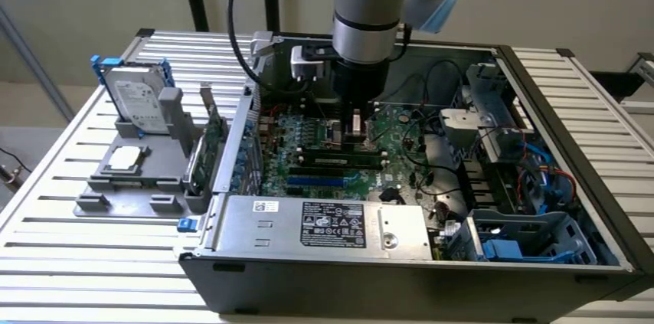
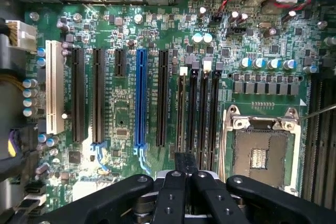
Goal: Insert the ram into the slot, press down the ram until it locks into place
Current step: 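Press down the ram until it locks into place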
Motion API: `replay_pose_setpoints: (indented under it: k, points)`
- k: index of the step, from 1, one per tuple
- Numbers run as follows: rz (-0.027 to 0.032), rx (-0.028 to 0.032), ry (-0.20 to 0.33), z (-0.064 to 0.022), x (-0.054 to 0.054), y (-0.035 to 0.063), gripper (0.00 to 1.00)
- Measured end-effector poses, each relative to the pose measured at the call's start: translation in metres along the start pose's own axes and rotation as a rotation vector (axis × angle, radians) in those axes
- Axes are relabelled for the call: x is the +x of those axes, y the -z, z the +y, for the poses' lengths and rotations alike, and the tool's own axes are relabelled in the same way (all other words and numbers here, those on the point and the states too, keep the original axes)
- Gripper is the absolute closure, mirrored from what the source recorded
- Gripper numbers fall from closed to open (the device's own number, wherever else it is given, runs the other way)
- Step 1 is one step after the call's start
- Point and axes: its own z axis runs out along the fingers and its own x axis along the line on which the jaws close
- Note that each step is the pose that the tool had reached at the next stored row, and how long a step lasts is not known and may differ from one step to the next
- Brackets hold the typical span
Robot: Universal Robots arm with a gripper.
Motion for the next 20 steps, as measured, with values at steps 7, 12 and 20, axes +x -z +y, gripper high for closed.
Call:
replay_pose_setpoints:
  k: [7,12,20]
  points:
    - [-0.0003,-0.0064,0.0,-0.0032,0.0004,0.0142,0.89]
    - [0.0,-0.0064,0.0,-0.0032,0.0004,0.0143,0.89]
    - [0.0,-0.0064,0.0,-0.0032,0.0004,0.0143,0.89]
